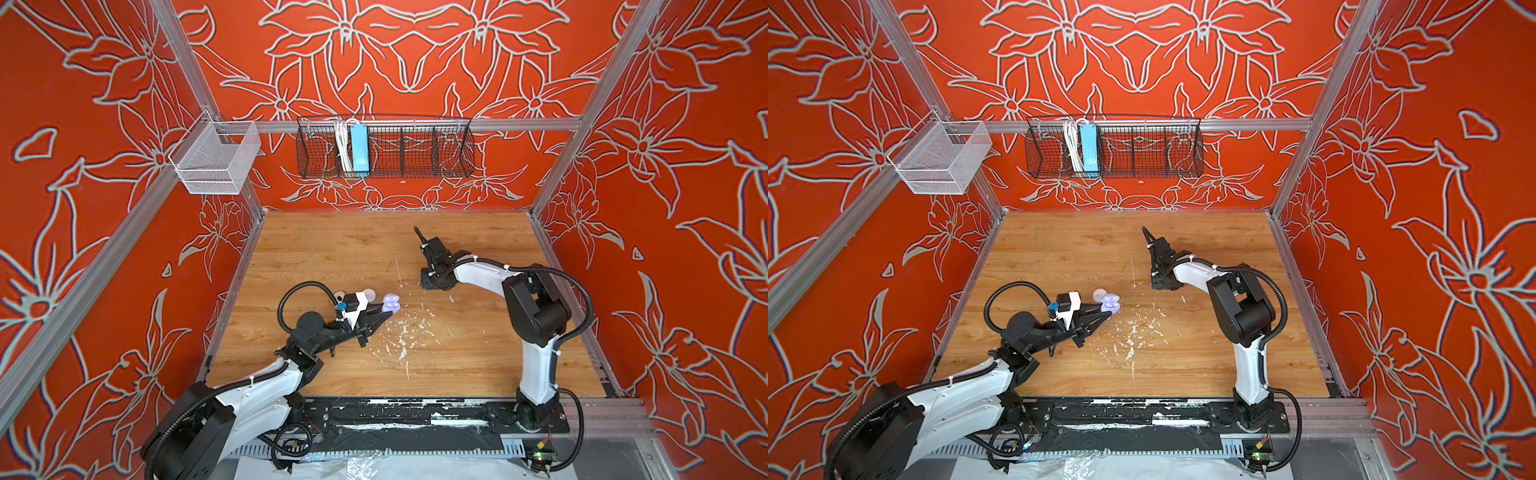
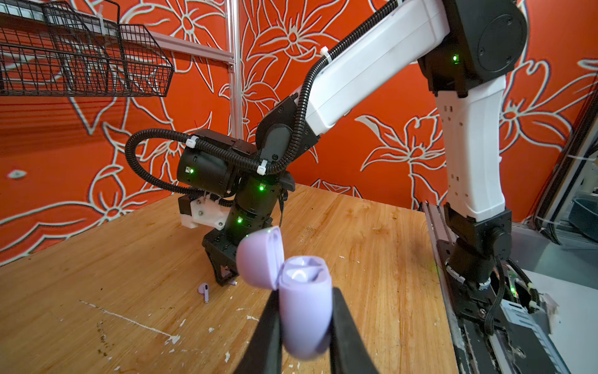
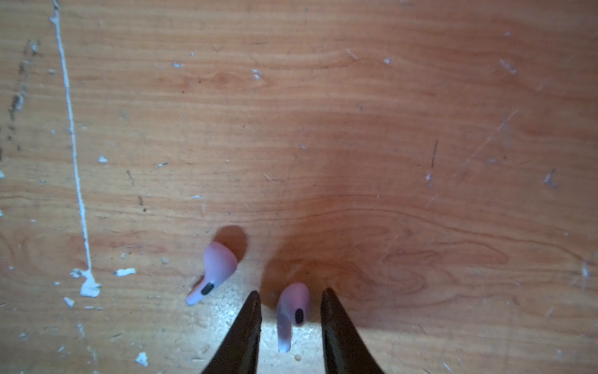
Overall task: Insert the wireless bluetooth earbuds into the charging case
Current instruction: 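Lower the right gripper and close it on one lilac earbud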
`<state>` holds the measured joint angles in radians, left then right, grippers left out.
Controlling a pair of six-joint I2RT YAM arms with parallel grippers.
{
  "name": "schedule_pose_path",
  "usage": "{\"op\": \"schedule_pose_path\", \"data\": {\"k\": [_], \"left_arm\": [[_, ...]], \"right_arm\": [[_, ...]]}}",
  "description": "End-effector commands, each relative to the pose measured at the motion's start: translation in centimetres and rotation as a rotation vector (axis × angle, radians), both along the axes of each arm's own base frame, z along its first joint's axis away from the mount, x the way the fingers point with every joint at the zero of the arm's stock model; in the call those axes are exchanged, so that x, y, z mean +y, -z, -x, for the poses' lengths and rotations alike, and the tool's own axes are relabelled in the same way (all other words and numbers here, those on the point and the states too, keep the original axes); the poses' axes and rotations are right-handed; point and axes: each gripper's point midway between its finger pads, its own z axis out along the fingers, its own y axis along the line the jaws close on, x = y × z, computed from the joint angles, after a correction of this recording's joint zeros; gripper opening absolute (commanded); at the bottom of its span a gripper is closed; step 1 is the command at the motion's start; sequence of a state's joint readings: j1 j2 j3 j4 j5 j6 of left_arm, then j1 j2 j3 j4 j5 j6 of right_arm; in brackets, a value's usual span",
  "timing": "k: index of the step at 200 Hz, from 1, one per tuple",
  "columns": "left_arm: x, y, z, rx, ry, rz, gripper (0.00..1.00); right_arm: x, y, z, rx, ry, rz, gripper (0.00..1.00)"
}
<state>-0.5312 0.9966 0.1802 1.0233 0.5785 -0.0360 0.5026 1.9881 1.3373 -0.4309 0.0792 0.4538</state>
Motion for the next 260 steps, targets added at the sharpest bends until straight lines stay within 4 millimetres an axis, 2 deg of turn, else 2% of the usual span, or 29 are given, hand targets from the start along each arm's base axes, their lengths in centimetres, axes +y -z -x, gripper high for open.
{"op": "schedule_pose_path", "data": {"k": [1, 72, 106, 260], "left_arm": [[0.0, -1.6, 0.7, -0.069, 0.017, 0.018, 0.0], [-0.1, -1.6, 0.8, -0.074, 0.021, 0.014, 0.0], [-0.1, -1.7, 0.9, -0.078, 0.023, 0.013, 0.0], [-0.3, -1.7, 1.0, -0.085, 0.028, 0.005, 0.0]], "right_arm": [[-0.5, 0.6, -0.2, 0.017, 0.03, 0.024, 0.34], [-0.7, 1.7, -0.1, 0.035, 0.036, 0.039, 0.31], [-0.6, 1.4, 0.1, 0.03, 0.04, 0.022, 0.24], [0.1, 0.7, 1.1, 0.02, 0.036, -0.017, 0.26]]}}
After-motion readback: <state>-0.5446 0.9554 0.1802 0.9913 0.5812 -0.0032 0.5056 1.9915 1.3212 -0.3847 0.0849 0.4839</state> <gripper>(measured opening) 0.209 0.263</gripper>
